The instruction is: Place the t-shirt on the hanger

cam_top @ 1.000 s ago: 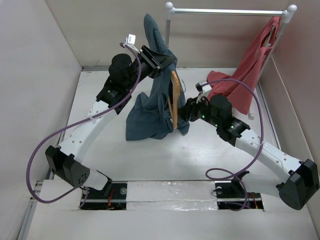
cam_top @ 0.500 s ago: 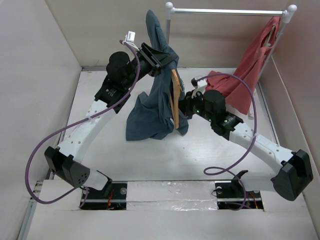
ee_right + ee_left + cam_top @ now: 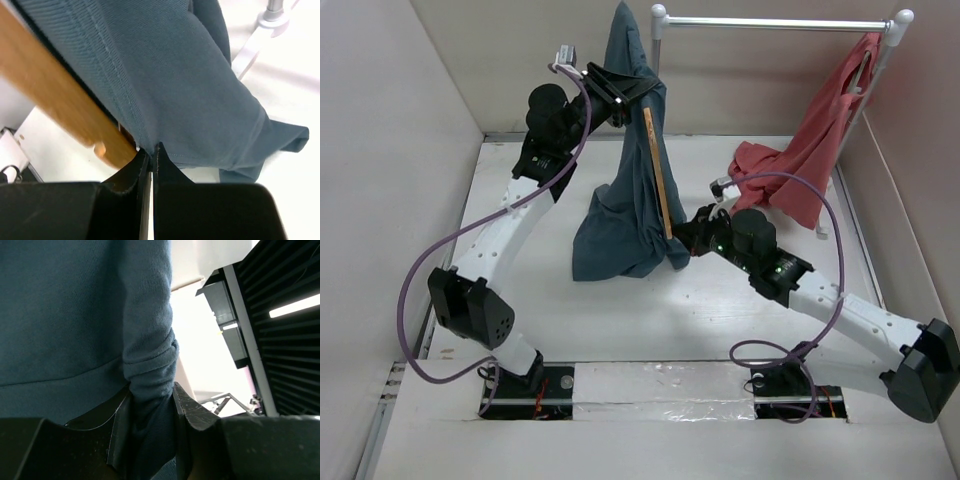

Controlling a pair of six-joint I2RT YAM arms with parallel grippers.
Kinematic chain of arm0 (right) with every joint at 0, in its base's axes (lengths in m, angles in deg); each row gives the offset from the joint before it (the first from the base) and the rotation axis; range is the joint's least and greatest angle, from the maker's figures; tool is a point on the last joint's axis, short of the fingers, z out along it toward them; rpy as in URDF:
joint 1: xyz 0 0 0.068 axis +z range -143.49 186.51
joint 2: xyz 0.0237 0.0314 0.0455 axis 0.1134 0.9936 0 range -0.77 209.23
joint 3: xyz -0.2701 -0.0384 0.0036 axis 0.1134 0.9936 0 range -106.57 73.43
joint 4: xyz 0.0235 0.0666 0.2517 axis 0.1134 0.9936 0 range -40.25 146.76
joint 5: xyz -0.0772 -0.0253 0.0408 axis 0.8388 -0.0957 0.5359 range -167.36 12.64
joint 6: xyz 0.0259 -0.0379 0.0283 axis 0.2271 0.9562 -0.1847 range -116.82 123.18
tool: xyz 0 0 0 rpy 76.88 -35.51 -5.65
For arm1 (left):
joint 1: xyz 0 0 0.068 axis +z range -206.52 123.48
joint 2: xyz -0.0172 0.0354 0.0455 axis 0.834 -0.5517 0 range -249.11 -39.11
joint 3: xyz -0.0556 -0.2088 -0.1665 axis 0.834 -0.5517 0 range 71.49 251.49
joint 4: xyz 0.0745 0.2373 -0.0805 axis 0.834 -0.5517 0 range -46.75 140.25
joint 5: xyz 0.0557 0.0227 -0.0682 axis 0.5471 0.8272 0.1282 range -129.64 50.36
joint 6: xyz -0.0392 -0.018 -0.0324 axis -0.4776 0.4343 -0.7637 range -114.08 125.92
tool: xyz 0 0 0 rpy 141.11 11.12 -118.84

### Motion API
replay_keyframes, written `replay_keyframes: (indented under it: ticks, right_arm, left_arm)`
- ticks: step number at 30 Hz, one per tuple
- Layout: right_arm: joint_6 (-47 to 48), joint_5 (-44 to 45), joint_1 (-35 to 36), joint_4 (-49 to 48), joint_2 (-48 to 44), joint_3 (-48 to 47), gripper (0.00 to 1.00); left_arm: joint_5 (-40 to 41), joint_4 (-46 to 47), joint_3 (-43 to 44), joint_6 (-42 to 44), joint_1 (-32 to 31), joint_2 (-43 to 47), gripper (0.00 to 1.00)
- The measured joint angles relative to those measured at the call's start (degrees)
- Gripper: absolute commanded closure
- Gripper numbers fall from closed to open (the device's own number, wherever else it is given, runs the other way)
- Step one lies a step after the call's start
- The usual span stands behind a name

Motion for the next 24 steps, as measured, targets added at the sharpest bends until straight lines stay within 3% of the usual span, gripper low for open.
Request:
replay_keyframes:
  ticks: [8, 15, 24]
  right_arm:
    - [-4.59, 3.76, 3.72, -0.13, -4.87, 5.11, 1.00]
    - [-8.24, 6.27, 6.91, -1.05, -2.80, 6.16, 1.00]
    - [-11.41, 6.51, 10.84, -0.72, -0.57, 8.00, 1.00]
  left_arm:
    - [-0.17, 1.64, 4.87, -3.78, 0.07, -6.38, 1.00]
    - [-0.11, 1.27, 10.64, -4.17, 0.70, -10.32, 1.00]
    - [4.17, -2.19, 13.46, 0.07, 7.50, -11.15, 1.00]
